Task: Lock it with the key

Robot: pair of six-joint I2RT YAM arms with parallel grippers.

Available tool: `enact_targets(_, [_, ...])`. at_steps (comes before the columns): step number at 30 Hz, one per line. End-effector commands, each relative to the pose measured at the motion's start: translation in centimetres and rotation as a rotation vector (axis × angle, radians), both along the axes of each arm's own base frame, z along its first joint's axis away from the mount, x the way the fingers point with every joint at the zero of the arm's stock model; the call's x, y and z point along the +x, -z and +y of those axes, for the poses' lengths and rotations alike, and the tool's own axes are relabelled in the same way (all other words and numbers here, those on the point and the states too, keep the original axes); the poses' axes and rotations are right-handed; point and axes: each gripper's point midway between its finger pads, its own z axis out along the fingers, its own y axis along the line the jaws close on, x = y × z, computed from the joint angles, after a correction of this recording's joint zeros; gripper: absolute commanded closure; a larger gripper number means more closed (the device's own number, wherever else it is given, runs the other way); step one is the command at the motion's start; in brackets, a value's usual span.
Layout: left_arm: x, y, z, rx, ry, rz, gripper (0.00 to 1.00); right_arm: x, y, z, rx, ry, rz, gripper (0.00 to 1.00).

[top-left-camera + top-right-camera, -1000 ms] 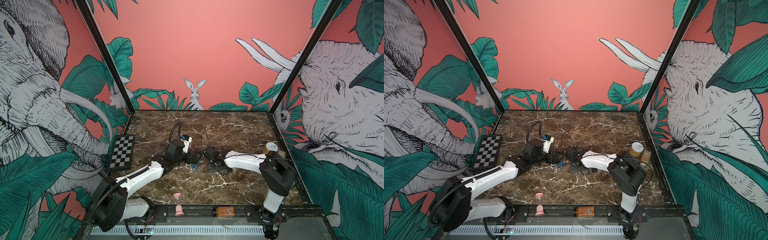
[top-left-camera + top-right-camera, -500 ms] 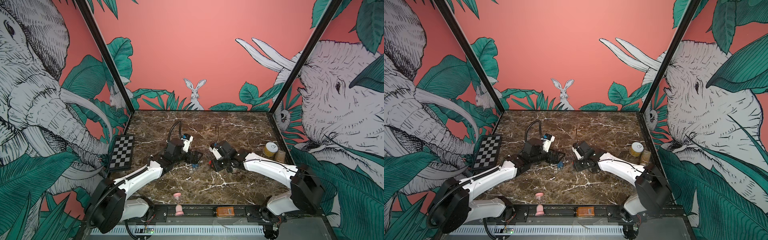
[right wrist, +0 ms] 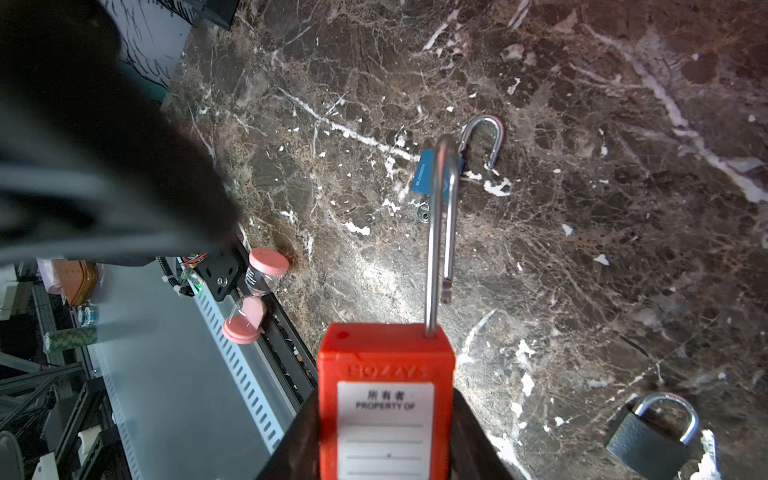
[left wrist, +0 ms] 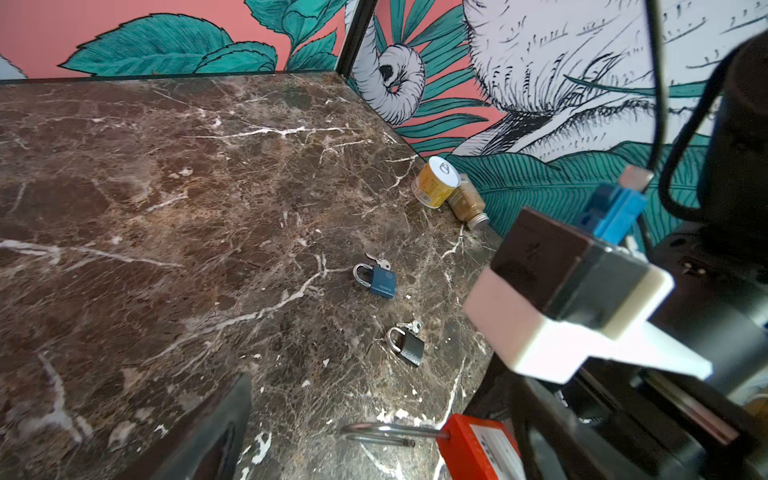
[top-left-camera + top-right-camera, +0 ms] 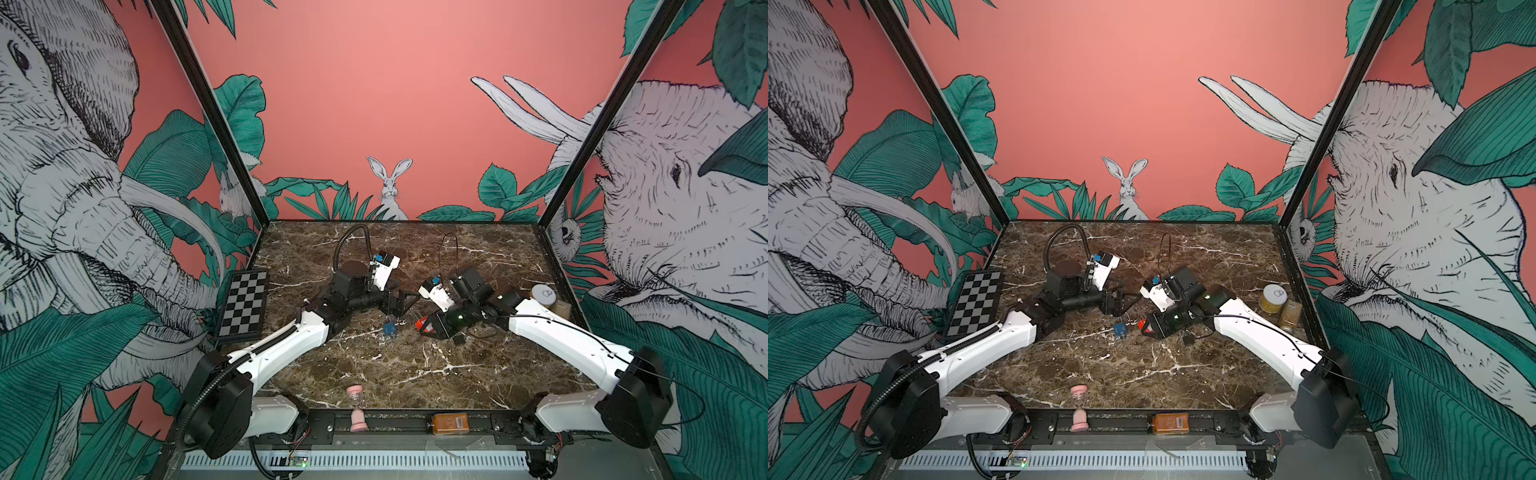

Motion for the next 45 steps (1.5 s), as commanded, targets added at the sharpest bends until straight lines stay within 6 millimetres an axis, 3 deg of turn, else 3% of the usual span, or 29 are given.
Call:
enact_targets(1, [-0.2,-2.2,-1.0,-0.064,0.070,-0.060,0.04,-0.8,-1.2,-0.6,-0.008,-0.028,-0.004,1.00])
enact_targets(7, [-2.1,-2.7,-1.8,-0.105,0.214,-0.080,0.04,-1.2,-2.3,-1.4,-0.035,-0.045,-0.034,1.00])
enact_targets(21, [-3.5,-2.7,-3.0,-0.190,0.407,-0.008,0.08,-1.9,-3.8,-1.3,-0.018,-0.137,-0.041,1.00])
enact_targets(32, [-4.4,-1.9,-3.2,-0.227,0.461,0.078,0.18,-0.4,-5.3,-1.9,0.015,-0.090,-0.082,1.00])
enact_targets(45, [-4.8,-1.2,-3.5,-0.247,0.482,0.164,0.40,1.9,-5.1,-3.2,-0.083,-0.042,-0.199,1.00])
